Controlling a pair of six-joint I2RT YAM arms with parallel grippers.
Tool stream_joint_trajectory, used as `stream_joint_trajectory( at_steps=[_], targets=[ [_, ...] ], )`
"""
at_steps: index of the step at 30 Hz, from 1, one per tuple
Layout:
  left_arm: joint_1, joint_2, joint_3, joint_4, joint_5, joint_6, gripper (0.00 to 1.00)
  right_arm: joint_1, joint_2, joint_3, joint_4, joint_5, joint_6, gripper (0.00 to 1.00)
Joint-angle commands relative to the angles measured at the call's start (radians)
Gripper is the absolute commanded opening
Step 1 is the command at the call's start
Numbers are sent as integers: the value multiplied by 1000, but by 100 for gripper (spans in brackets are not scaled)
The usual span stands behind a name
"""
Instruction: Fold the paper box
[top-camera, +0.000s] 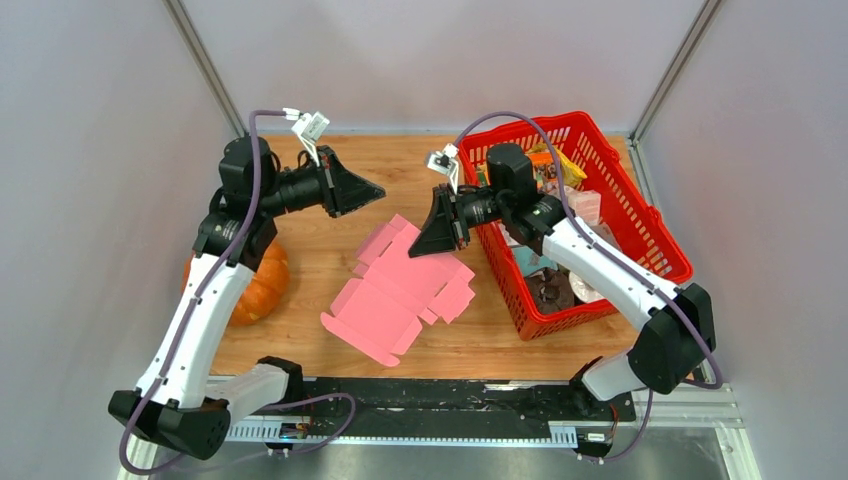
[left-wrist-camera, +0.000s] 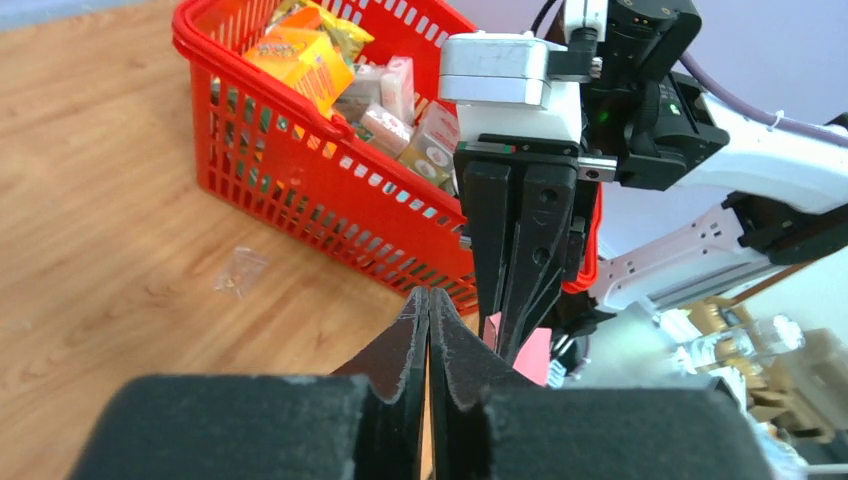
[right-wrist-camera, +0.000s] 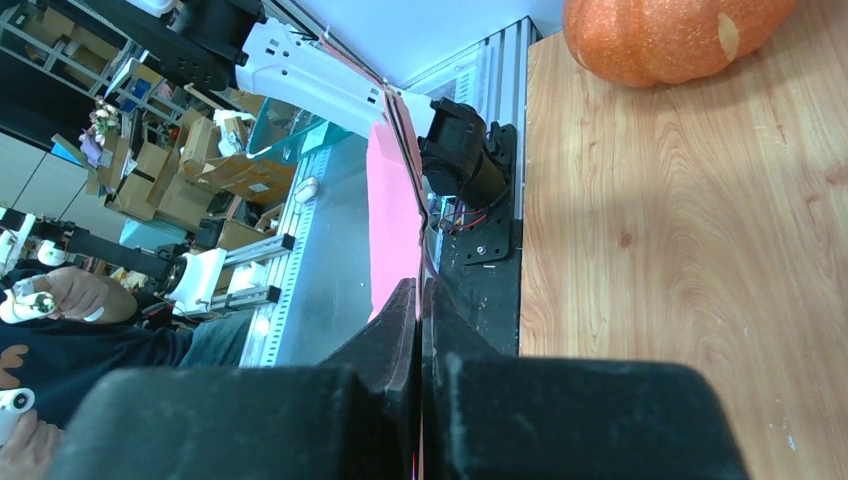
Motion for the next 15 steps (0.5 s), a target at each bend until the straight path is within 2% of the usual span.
stream_joint_trajectory(
  at_steps=[1,5,8,9,13,15],
  targets=[
    [-14,-4,42,-11,10,9,0,8,-43,26,-20,10,-30,0],
    [-54,-1,69,-86,-29,52,0,17,-43,53,-116,127,-69,0],
    [-112,-10,117,-198,-170,125,0,36,-43,90,-200,238,-102,0],
    [-149,-10,132,-227,-268,154,0,42,-48,93,-204,258,-100,0],
    [-206,8,192,-347,-475,165,0,63,-61,104,-199,319,-85,0],
    [-214,13,195,-356,-543,156,0,76,-68,106,-201,359,-85,0]
  ],
)
